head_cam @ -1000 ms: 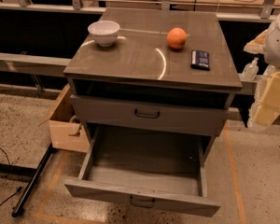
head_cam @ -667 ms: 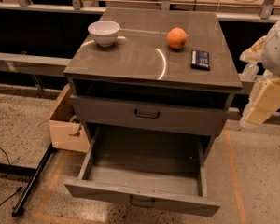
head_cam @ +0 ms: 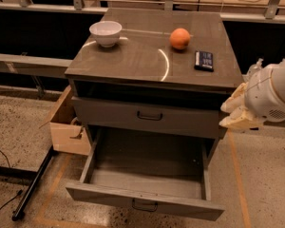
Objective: Close middle drawer
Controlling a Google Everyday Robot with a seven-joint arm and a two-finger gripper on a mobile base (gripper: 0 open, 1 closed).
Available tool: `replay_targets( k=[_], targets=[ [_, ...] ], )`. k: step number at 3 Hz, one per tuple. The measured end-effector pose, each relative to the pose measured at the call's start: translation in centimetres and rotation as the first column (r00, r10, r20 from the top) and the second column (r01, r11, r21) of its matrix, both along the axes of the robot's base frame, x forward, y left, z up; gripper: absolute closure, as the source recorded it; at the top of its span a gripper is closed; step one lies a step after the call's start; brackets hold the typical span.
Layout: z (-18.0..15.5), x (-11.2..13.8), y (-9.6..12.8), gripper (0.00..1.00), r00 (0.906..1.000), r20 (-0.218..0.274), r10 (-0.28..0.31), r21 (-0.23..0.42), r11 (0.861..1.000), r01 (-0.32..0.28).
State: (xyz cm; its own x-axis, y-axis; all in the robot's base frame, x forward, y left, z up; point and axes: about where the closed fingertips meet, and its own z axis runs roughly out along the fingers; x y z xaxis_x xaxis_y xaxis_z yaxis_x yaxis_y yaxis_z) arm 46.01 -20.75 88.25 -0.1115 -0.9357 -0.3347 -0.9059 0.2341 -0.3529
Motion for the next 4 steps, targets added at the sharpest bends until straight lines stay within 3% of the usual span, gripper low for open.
replay_targets(
  k=[1,2,3,4],
  targets=[
    [-5.1,0.5,1.0,0.87,0.9981,0.049,0.038,0.078,0.996,-0.042],
    [-9.6,1.6,2.4,1.0,0.9861,0.134,0.098,0.12,0.986,-0.115],
    [-13.9,3.2,2.8,1.0,0.9738,0.189,0.127,0.077,0.987,-0.143],
    [-13.9,3.1,2.8,1.0,0.974,0.188,0.127,0.077,0.987,-0.144]
  ],
)
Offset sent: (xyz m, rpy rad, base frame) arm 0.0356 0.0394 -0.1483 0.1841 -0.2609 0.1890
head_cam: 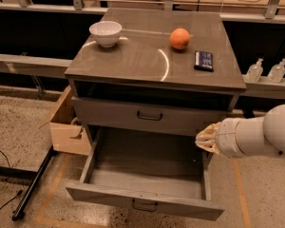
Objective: Close middle drawer
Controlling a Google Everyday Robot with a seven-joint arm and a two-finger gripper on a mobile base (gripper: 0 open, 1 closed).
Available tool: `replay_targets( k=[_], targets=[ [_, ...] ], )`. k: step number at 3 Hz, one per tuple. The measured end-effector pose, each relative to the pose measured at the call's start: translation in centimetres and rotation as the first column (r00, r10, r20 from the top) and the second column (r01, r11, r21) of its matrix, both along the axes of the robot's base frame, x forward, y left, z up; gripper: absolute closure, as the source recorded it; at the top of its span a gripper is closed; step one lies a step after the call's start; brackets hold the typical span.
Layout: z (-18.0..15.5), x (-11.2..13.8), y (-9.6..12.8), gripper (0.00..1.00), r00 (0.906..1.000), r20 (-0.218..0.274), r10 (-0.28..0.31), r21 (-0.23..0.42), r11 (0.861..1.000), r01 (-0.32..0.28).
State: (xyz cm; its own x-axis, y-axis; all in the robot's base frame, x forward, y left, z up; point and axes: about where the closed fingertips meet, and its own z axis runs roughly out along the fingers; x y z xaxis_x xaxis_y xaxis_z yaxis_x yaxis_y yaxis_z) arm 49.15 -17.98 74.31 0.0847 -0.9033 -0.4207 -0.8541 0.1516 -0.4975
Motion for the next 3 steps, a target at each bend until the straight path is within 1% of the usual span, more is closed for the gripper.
replay_targets(
  k=[1,2,3],
  targets=[
    [-2.2,-0.1,-1.2,1.0,0.9991,-0.024,-0.034,-0.032,0.999,0.033],
    [-6.4,-0.8,-2.2,1.0,0.9971,-0.076,0.003,-0.113,0.994,-0.011],
    [-9.2,-1.6,-3.8,1.0,0.9921,-0.123,-0.023,-0.181,0.983,0.0]
  ],
)
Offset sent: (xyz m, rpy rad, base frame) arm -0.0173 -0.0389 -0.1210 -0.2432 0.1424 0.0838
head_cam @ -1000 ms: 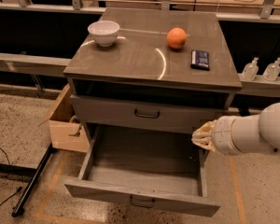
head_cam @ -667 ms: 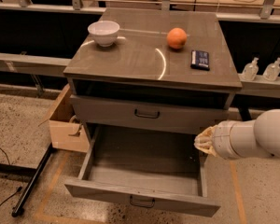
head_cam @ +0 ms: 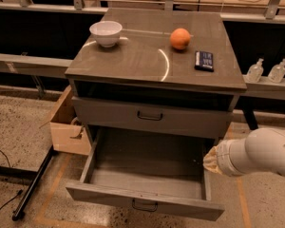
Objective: Close middle drawer
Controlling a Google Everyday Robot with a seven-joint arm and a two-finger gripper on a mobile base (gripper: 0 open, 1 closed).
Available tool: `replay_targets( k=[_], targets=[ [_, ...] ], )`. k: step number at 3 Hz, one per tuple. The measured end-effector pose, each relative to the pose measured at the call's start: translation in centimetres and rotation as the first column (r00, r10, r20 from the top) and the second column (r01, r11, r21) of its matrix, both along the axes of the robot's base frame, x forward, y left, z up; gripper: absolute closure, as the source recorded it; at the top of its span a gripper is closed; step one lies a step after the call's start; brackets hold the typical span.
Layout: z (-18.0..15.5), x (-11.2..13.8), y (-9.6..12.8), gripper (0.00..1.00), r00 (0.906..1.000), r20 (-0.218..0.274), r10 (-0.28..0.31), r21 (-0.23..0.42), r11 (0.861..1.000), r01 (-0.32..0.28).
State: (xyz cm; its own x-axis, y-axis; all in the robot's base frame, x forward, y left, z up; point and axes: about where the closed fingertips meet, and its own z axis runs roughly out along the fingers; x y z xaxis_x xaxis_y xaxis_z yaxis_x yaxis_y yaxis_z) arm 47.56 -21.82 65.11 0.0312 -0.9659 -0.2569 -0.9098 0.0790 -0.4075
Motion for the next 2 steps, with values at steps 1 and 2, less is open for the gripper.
replay_targets(
  k=[1,2],
  targets=[
    [-3.0,-1.5,-0.8,1.0,0.9987,-0.043,-0.026,0.001,1.0,0.027],
    [-7.5,-3.9,-1.2,1.0,0.9971,-0.075,-0.011,0.026,1.0,0.013]
  ],
)
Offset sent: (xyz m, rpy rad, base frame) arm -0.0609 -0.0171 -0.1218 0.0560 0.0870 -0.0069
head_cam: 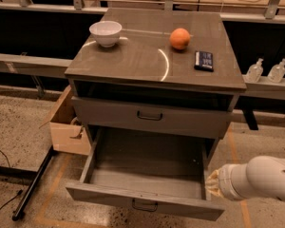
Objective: Close middle drawer
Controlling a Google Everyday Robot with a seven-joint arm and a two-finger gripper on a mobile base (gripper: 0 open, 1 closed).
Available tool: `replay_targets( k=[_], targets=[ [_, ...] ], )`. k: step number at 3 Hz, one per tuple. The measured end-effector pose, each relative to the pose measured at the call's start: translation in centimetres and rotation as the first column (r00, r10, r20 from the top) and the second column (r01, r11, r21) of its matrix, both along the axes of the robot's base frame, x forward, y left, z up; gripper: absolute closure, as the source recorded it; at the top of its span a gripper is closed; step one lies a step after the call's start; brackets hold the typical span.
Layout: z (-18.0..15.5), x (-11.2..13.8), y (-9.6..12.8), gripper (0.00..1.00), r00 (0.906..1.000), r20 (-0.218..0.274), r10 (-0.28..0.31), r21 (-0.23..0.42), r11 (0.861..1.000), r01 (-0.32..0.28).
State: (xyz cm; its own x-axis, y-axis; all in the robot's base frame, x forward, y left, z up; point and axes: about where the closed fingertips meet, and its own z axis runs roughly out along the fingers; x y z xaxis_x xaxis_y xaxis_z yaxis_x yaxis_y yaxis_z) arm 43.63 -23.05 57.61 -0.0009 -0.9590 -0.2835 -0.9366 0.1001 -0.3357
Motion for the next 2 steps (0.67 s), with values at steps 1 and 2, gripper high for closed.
replay_targets(
  k=[1,2],
  targets=[
    [-2.88,-1.95,-0.04,1.0,0.9991,-0.043,0.004,0.038,0.999,-0.003],
    [-3.01,-2.03,-0.08,1.0,0.999,-0.045,0.003,0.039,0.999,-0.002]
  ],
)
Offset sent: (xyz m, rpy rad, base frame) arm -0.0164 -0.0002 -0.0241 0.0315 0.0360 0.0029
